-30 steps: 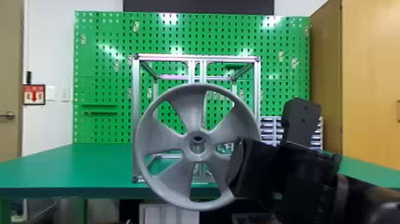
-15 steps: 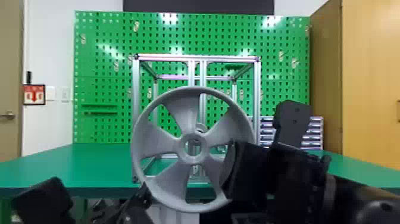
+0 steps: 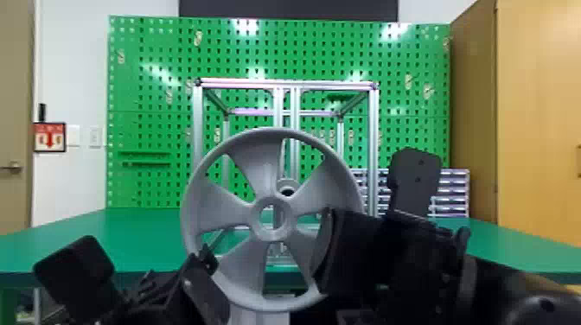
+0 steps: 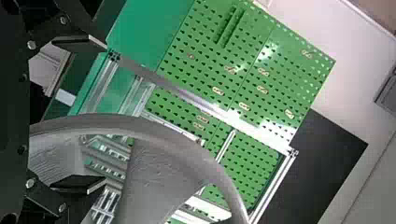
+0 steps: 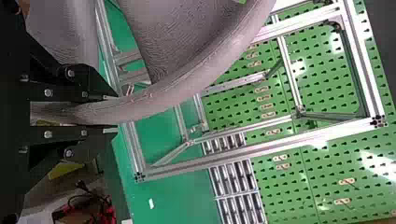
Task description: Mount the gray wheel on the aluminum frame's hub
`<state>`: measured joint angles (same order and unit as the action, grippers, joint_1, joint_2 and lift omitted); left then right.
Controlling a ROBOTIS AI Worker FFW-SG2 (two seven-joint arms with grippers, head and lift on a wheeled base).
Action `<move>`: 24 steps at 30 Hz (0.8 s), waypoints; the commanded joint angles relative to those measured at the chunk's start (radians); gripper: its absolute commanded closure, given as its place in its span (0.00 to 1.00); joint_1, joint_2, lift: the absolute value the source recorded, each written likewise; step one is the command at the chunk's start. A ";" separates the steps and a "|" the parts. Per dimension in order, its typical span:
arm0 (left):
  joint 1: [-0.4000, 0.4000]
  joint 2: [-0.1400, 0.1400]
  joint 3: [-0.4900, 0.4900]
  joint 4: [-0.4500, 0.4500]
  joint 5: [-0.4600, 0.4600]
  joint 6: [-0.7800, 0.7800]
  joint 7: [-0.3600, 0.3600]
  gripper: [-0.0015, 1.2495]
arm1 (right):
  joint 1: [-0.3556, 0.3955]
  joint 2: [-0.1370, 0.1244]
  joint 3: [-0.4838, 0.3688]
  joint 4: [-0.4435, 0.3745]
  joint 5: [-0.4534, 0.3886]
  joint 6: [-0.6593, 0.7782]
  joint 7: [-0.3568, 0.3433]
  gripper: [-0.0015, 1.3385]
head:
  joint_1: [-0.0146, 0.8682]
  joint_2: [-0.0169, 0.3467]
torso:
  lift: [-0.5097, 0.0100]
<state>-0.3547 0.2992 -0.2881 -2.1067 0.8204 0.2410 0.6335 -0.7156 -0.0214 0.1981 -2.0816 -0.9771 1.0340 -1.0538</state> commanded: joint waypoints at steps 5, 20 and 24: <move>-0.041 -0.008 0.010 0.048 -0.006 -0.009 0.000 0.24 | 0.001 0.000 0.006 0.000 0.000 -0.006 0.000 0.95 | 0.01 0.06 | 0.02; -0.090 -0.015 -0.011 0.123 0.029 -0.008 -0.017 0.25 | 0.001 0.000 0.017 -0.008 0.000 -0.012 0.002 0.95 | 0.01 0.06 | 0.02; -0.096 -0.017 -0.014 0.128 0.037 -0.003 -0.021 0.33 | 0.001 0.000 0.020 -0.008 0.000 -0.012 0.002 0.95 | 0.01 0.06 | 0.02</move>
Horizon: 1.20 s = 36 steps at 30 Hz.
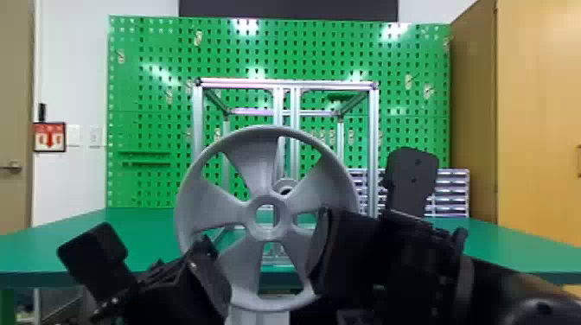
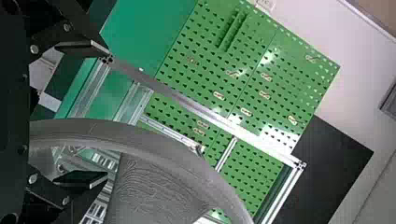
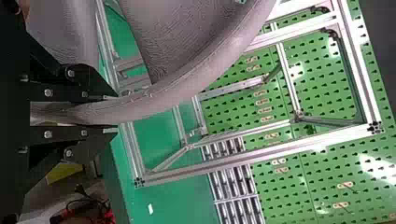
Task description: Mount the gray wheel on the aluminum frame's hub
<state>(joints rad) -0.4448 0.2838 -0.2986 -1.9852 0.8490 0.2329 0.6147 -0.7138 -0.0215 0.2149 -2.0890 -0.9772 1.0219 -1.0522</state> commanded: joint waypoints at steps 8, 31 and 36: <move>0.000 -0.002 -0.002 0.003 -0.014 0.008 -0.012 0.47 | 0.004 -0.002 0.003 0.000 0.000 -0.003 0.000 0.95 | 0.01 0.06 | 0.02; -0.008 -0.002 0.003 -0.017 -0.042 0.013 -0.012 0.71 | -0.001 -0.003 0.012 0.000 0.029 -0.005 0.020 0.95 | 0.01 0.06 | 0.02; -0.021 -0.002 0.001 -0.015 -0.039 0.016 -0.012 0.70 | -0.009 -0.003 0.011 0.000 0.035 -0.008 0.020 0.95 | 0.01 0.06 | 0.02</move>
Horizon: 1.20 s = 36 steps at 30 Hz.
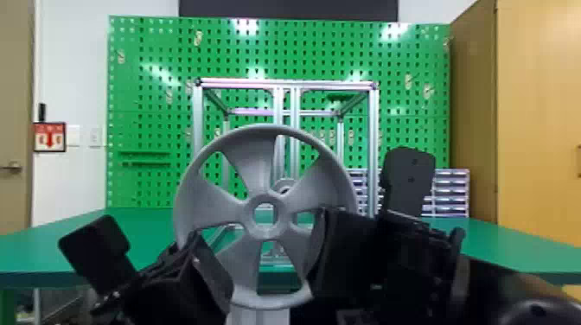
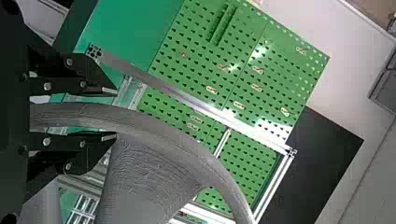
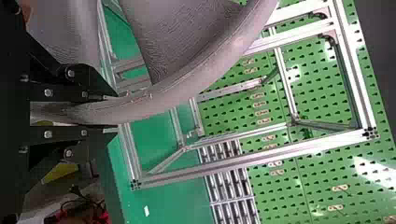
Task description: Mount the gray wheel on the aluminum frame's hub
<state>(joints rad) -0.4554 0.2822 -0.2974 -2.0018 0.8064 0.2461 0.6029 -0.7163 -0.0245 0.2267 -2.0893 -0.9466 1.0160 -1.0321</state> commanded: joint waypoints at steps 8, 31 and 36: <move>-0.060 0.000 -0.011 0.032 0.002 0.019 0.000 0.70 | -0.026 0.000 -0.001 0.023 0.012 -0.010 0.003 0.95 | 0.01 0.06 | 0.02; -0.157 -0.011 -0.029 0.152 0.010 0.021 0.000 0.69 | -0.103 -0.005 -0.023 0.126 0.002 -0.020 0.003 0.95 | 0.01 0.06 | 0.02; -0.173 -0.014 -0.039 0.176 0.013 0.021 0.000 0.69 | -0.118 -0.008 -0.024 0.143 0.006 -0.020 0.006 0.95 | 0.01 0.06 | 0.02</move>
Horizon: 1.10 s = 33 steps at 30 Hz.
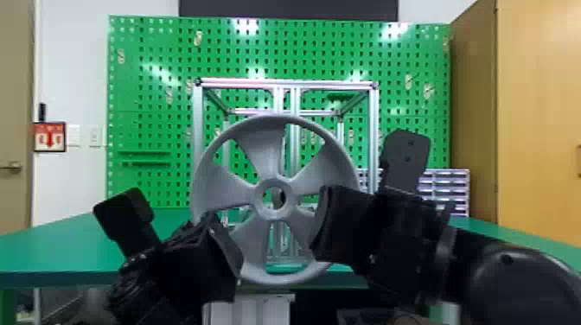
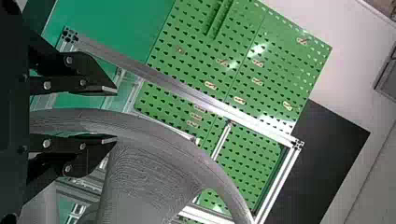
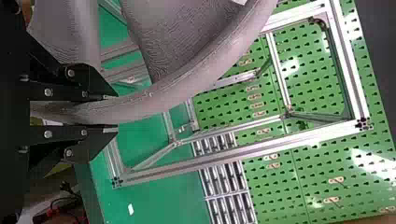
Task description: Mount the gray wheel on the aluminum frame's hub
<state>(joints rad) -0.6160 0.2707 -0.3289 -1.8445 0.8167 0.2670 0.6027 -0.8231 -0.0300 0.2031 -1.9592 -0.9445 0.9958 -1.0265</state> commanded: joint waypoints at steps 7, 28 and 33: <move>-0.054 -0.010 -0.022 0.070 0.004 -0.002 -0.015 0.68 | -0.027 -0.002 -0.001 0.048 0.021 -0.008 0.019 0.95 | 0.01 0.06 | 0.02; -0.103 -0.031 -0.048 0.140 -0.027 -0.018 -0.031 0.66 | -0.065 -0.008 -0.002 0.154 0.109 -0.039 0.138 0.95 | 0.01 0.06 | 0.02; -0.116 -0.034 -0.058 0.166 -0.036 -0.029 -0.040 0.66 | -0.071 -0.008 0.005 0.168 0.139 -0.057 0.167 0.95 | 0.01 0.06 | 0.02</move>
<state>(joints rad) -0.7225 0.2392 -0.3793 -1.6982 0.7883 0.2472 0.5664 -0.8894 -0.0383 0.2024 -1.8016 -0.8291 0.9512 -0.8714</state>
